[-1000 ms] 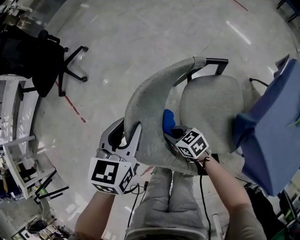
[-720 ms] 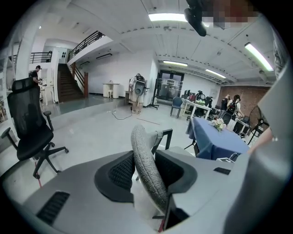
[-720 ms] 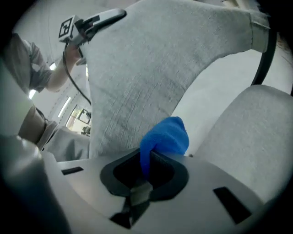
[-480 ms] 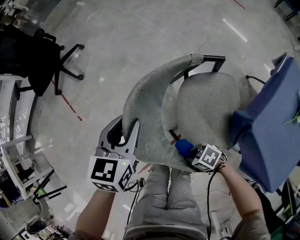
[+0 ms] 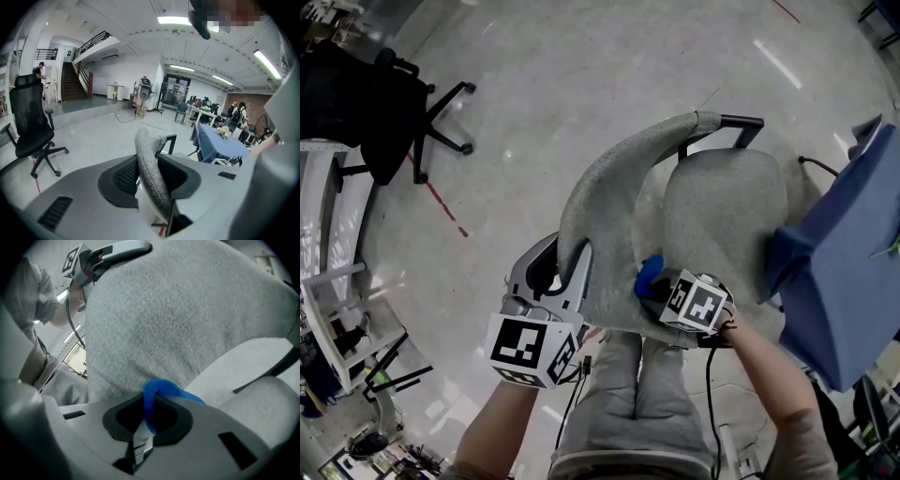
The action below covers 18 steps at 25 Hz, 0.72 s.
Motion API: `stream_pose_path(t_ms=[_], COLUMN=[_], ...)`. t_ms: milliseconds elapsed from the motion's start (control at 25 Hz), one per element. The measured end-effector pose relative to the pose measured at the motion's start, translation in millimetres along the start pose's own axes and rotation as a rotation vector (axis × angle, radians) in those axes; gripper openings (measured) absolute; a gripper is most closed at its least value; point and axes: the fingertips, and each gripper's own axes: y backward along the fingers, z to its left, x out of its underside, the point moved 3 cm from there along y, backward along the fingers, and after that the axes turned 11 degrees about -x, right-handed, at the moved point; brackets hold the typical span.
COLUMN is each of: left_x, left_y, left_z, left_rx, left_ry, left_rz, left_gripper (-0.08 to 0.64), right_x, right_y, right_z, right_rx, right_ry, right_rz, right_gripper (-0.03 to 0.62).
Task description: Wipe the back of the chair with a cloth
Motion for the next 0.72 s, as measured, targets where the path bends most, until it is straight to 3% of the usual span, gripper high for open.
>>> stream_pose_path(t_ms=[200, 360, 560, 720], left_x=[1, 1, 1, 1], left_y=[-1, -1, -2, -2], left_z=[0, -1, -2, -3], left_rx=[-0.003, 0.002, 0.007, 0.013], left_ry=[0.007, 0.007, 0.014, 0.023], left_rz=[-0.001, -0.002, 0.000, -0.006], left_gripper=[0.133, 0.133, 0.133, 0.133], right_x=[-64, -112, -144, -142], right_y=[26, 66, 131, 187], right_z=[-25, -53, -95, -121], right_rx=[0.095, 0.246, 0.484, 0.706], right_ry=[0.139, 0.223, 0.191, 0.089], right_rz=[-0.119, -0.236, -0.443, -0.676], right_gripper=[0.054, 0.054, 0.054, 0.054])
